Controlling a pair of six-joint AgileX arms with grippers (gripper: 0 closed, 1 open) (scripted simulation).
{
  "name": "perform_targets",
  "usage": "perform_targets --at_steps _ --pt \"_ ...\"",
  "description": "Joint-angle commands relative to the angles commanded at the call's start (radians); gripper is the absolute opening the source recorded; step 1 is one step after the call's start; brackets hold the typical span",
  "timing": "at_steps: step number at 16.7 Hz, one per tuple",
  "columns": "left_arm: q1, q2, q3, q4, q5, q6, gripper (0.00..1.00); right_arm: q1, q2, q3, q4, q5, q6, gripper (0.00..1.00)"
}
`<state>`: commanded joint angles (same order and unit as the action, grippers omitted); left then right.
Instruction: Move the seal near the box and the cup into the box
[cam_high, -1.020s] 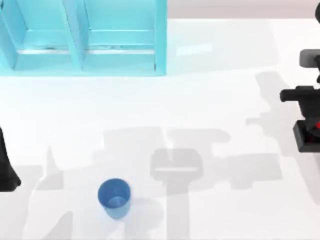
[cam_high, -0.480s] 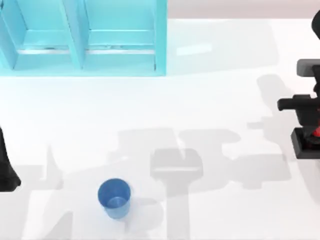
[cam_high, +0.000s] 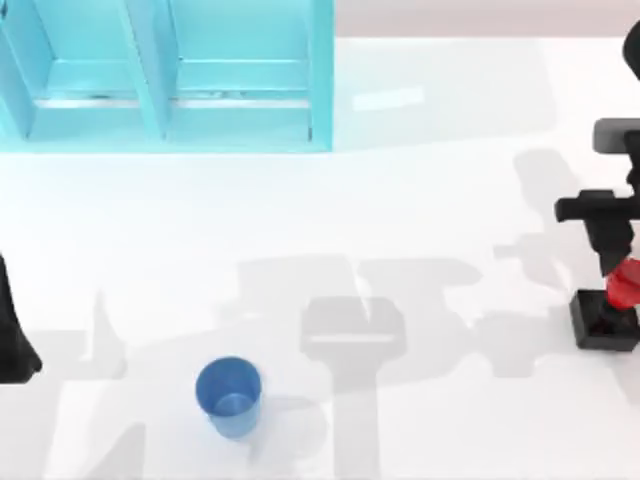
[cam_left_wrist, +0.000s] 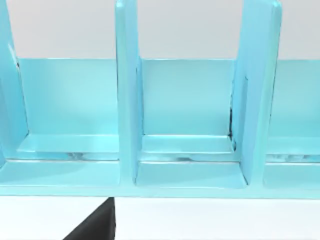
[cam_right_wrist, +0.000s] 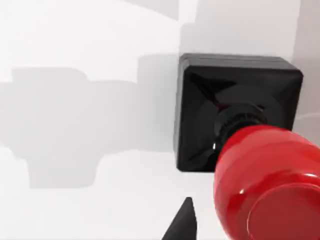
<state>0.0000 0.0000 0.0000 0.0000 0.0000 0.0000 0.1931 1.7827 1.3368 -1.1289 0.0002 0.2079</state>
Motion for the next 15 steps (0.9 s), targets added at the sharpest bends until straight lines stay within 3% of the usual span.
perform_targets --at_steps 3,4,15 --pt "0.0 0.0 0.0 0.0 0.0 0.0 1.0 0.0 0.0 0.0 0.0 0.0 0.0 0.98" --pt "0.0 0.0 0.0 0.0 0.0 0.0 1.0 0.0 0.0 0.0 0.0 0.0 0.0 1.0" --pt "0.0 0.0 0.0 0.0 0.0 0.0 1.0 0.001 0.001 0.041 -0.04 0.0 -0.001 1.0"
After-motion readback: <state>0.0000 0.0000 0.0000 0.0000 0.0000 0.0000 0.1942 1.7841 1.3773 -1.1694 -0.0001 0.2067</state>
